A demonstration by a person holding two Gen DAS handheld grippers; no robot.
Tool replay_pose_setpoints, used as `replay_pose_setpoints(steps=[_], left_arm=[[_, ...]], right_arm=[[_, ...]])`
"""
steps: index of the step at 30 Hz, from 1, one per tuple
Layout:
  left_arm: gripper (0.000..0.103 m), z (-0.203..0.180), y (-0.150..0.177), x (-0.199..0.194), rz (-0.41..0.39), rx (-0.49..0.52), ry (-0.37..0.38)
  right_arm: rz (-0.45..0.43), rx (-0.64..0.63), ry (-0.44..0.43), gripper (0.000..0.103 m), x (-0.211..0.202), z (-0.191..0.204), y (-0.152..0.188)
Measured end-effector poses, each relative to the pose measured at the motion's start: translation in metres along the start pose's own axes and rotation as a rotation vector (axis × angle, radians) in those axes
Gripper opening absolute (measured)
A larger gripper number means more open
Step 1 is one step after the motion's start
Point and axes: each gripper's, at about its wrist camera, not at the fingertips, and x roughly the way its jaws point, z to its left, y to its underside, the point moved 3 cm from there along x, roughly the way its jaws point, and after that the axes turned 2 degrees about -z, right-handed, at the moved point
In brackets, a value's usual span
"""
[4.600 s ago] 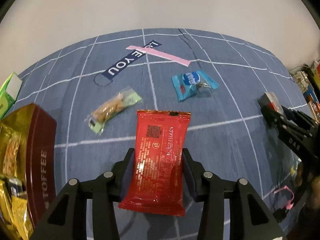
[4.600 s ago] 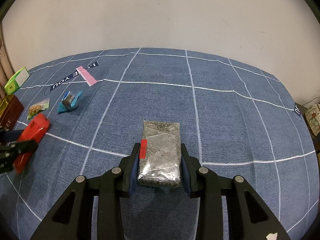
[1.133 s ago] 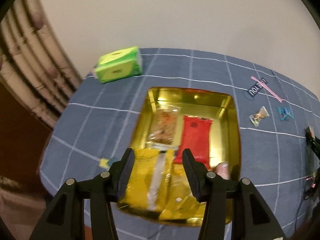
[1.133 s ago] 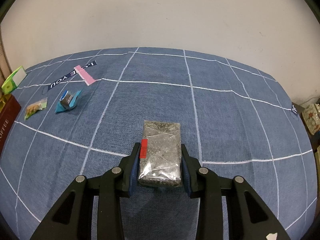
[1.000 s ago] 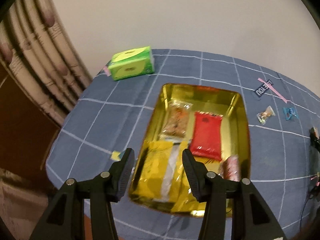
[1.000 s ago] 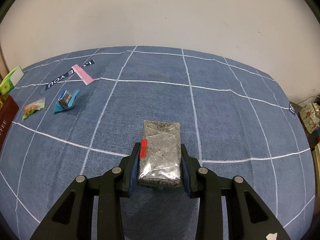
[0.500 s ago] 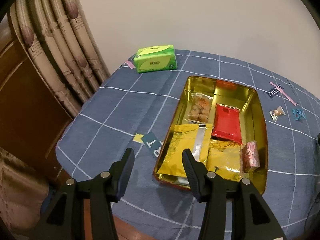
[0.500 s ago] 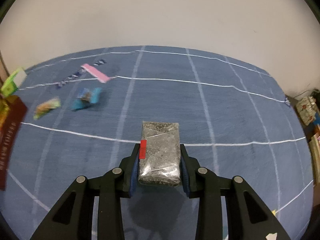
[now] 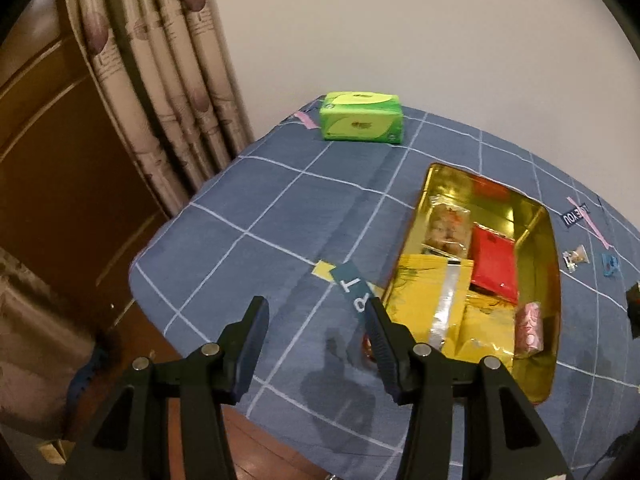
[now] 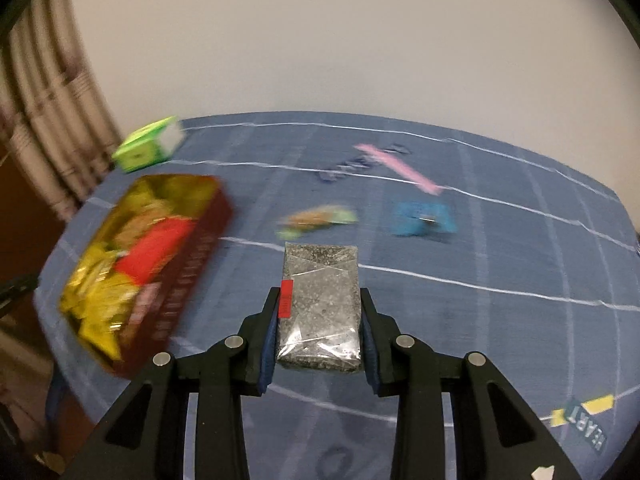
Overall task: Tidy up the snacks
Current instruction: 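Carry the grey packet into the tin and open the right gripper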
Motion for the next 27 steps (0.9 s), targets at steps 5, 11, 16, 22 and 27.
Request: replay_pose_setpoints(steps=[5,11,16,22,27], left_arm=[[0.051,0.011,0.001,0.005,0.023,-0.045,-0.013],[0.051,0.018,0.002,0.007,0.029,-0.064,-0.034],[0.051,0.024,0.003,0.011,0.048,-0.091,-0.036],[0.051,0.026,0.004,0.012,0.055,-0.098,-0.041],[0.051,0.025,0.004,0.013,0.061,-0.098,-0.042]], right_arm=[[0.021,-0.089,-0.095,0.032,0.009,0.070,-0.001],[0.052,-0.170,-0.141,0.032,0.026,0.122,0.004],[0.065,-0.203,-0.148,0.032,0.032,0.139,0.005],[0.089,-0.221,-0.158,0.032,0.045,0.152,0.007],[0.111,-0.256,-0.170,0.032,0.054,0.165,0.015]])
